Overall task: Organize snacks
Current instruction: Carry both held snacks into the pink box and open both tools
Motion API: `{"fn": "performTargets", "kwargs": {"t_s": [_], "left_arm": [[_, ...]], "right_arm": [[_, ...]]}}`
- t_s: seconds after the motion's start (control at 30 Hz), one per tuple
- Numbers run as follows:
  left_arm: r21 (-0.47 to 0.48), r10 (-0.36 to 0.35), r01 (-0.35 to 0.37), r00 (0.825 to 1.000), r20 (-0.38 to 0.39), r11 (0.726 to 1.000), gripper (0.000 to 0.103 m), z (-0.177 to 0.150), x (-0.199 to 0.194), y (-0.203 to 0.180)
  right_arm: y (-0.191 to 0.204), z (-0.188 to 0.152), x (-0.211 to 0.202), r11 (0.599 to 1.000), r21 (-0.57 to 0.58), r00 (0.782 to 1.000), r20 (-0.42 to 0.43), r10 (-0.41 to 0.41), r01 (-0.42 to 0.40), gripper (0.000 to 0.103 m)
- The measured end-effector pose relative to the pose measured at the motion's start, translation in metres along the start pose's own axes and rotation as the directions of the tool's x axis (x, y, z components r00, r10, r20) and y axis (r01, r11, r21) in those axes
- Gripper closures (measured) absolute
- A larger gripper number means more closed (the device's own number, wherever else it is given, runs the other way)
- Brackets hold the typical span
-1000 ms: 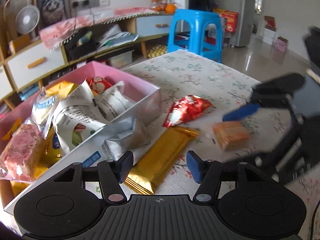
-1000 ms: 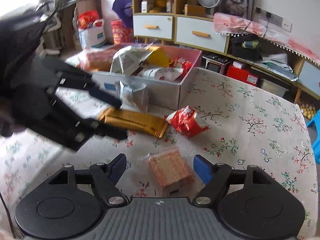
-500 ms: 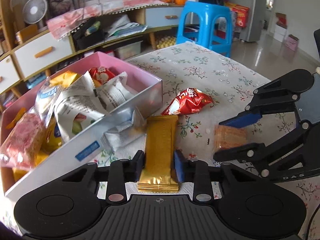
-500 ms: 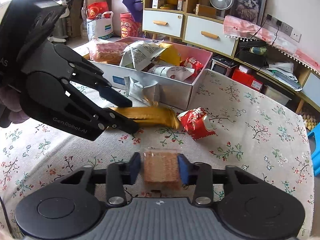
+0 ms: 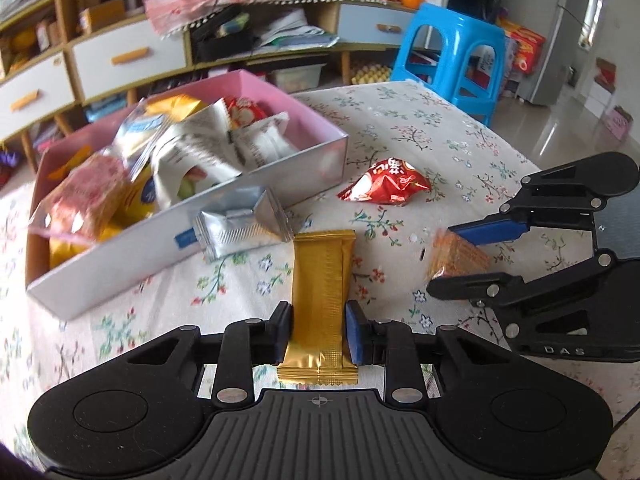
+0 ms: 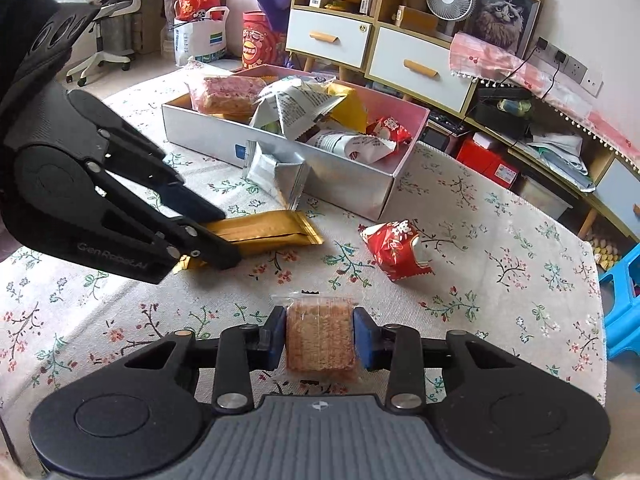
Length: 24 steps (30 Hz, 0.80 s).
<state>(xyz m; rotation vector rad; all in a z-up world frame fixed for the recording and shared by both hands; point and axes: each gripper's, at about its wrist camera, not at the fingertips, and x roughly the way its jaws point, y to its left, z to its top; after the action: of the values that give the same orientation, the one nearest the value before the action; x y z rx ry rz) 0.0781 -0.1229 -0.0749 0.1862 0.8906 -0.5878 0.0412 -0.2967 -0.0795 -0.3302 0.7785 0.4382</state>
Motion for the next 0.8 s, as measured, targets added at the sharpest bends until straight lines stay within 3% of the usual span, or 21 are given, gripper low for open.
{"fn": "performTargets", "kwargs": {"t_s": [0.43,0.8], "left_arm": [[-0.107,-0.057,0.064,0.996,0.062,0.992,0.077,0.005,-0.046,0.015],[-0.239,-0.041,0.078,0.987,0.158,0.968,0.077,0.017,-0.066,0.053]], "right_arm": [[-0.005,0.022,-0.005,0.994,0.102,0.999,0.020,-0.043,0.041,0.080],[-0.037,0.055,-0.001,0.930,0.365,0.994,0.083,-0.069,0.035,0.080]]}}
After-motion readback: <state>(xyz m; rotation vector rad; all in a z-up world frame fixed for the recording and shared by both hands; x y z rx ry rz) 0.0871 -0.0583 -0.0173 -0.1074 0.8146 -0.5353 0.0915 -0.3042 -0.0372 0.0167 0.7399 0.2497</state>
